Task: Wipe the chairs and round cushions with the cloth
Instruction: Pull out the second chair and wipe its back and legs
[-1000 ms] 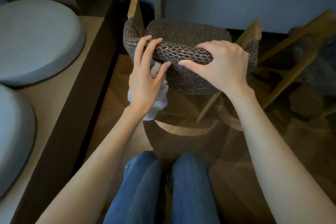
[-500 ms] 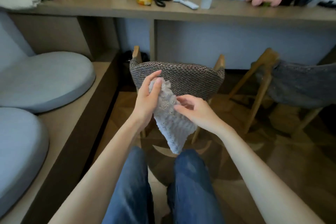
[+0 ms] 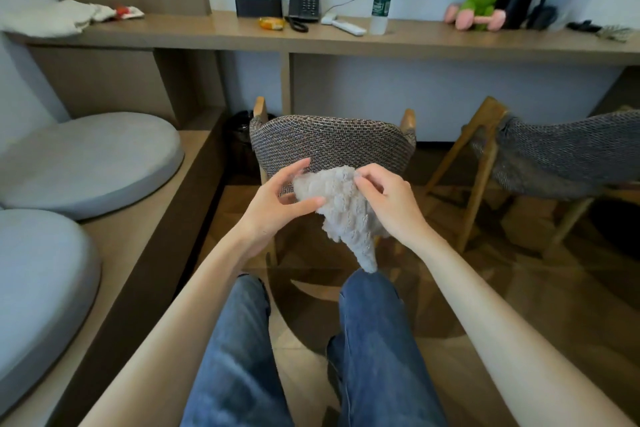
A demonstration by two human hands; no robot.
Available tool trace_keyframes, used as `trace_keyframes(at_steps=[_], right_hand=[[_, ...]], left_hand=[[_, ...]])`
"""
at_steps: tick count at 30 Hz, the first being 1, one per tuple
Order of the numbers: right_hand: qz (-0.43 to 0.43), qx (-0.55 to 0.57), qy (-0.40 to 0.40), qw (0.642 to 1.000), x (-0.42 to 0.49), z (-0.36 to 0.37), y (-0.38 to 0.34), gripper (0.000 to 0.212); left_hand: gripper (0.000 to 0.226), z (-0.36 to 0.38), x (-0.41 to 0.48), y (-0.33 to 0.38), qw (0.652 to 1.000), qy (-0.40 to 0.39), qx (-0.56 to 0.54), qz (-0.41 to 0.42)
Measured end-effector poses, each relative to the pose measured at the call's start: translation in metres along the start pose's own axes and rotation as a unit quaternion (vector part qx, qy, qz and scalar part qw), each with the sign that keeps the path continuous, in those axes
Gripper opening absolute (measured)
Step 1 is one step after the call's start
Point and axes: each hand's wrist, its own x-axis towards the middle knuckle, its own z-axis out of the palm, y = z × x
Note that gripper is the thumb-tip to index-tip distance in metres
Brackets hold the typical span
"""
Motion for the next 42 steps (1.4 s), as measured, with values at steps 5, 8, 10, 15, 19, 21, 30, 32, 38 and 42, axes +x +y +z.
trace_keyframes(at_steps=[5,8,10,15,19,21,30,32,38,42], right_hand=[[0.083,0.053,-0.005,0.995,0.003,0.01,0.003,0.006],[0.08,0.003,0.012,0.997,-0.004,0.022,0.004,0.008],[0.06,0.015,0.009,0.998,-0.012,0.029,0.0,0.004],[0.094,0.064,-0.125,0.986,-0.03,0.056,0.0,0.026],[0.046,-0.011,0.05,0.998,-0.035,0.073,0.004,0.034],[0.011,-0.037,0.128,0.991,-0.035,0.076,0.003,0.038],[-0.016,-0.088,0.105,0.99,-0.022,0.082,0.016,0.009],[-0.022,-0.088,0.109,0.99,-0.019,0.077,0.02,0.006],[0.036,-0.098,0.107,0.989,-0.007,0.044,0.033,0.008],[0.05,-0.191,0.081,0.977,0.005,0.031,0.033,0.013]], left_hand=[[0.03,-0.008,-0.003,-0.007,0.999,0.03,-0.012,0.023],[0.009,-0.01,0.005,-0.012,0.984,0.109,0.118,0.07],[0.017,-0.012,0.01,-0.014,0.966,0.137,0.204,0.083],[0.027,-0.005,0.013,-0.011,0.963,0.084,0.251,0.057],[0.031,-0.002,0.017,-0.011,0.972,0.064,0.225,0.034],[0.035,-0.003,0.019,-0.012,0.97,0.078,0.228,0.026],[0.037,-0.005,0.026,-0.031,0.977,0.084,0.193,-0.021],[0.036,-0.01,0.025,-0.034,0.983,0.069,0.166,-0.036],[0.013,-0.039,0.025,-0.04,0.949,0.037,0.312,0.023],[0.012,-0.052,0.023,-0.044,0.914,0.057,0.402,0.013]])
